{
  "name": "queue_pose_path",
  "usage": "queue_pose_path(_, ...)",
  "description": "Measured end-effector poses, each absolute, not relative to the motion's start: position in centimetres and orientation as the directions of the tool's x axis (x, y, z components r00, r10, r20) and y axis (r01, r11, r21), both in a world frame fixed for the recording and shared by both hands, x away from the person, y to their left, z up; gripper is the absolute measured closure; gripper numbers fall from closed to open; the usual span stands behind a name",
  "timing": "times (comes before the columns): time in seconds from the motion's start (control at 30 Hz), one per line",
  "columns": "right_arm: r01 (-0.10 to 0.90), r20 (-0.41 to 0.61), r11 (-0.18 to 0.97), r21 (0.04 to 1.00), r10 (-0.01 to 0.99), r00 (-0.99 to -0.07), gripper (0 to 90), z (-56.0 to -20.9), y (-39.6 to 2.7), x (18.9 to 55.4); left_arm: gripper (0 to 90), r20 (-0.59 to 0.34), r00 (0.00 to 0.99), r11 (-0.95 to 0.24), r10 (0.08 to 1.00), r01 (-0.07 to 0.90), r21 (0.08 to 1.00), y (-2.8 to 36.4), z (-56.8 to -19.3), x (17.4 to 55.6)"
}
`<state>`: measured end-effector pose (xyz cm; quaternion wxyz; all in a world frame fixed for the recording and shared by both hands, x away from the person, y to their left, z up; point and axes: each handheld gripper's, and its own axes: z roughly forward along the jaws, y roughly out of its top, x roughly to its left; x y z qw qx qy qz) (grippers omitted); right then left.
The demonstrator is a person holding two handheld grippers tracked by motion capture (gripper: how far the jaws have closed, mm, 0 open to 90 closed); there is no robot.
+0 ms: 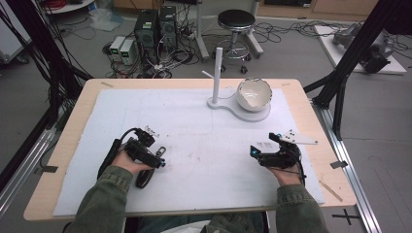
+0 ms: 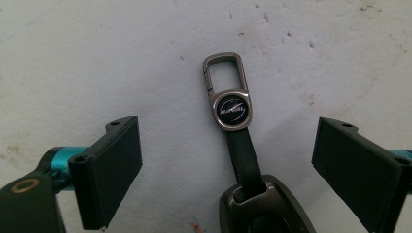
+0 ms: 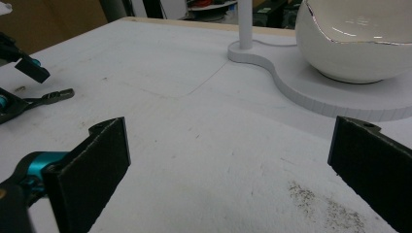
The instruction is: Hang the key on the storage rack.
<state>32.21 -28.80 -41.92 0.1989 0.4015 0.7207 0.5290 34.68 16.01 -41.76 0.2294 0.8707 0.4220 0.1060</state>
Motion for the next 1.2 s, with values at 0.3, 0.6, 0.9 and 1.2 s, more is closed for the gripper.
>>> queue_pose_path(0.3,0.373,0.140,0.119,0.920,0.788,-0.599,0.6,-41.9,-28.8,32.2,26.6,0.010,0.611,-0.543,0.791,0.695,0.471,15.8,-41.9,34.7)
queue_pose_path(0.6,0.378,0.144,0.125,0.917,0.782,-0.607,0.6,-42.0,-28.8,32.3,49.9,-0.018,0.591,-0.535,0.807,0.744,0.400,15.3,-41.7,35.2)
queue_pose_path(0.9,0.381,0.145,0.125,0.916,0.783,-0.605,0.6,-42.0,-28.8,32.4,71.6,-0.014,0.600,-0.569,0.800,0.765,0.303,14.8,-41.1,36.3)
queue_pose_path(1.2,0.380,0.146,0.122,0.917,0.785,-0.602,0.5,-42.0,-28.8,32.3,83.8,-0.148,0.618,-0.560,0.772,0.772,0.301,15.6,-41.0,36.9)
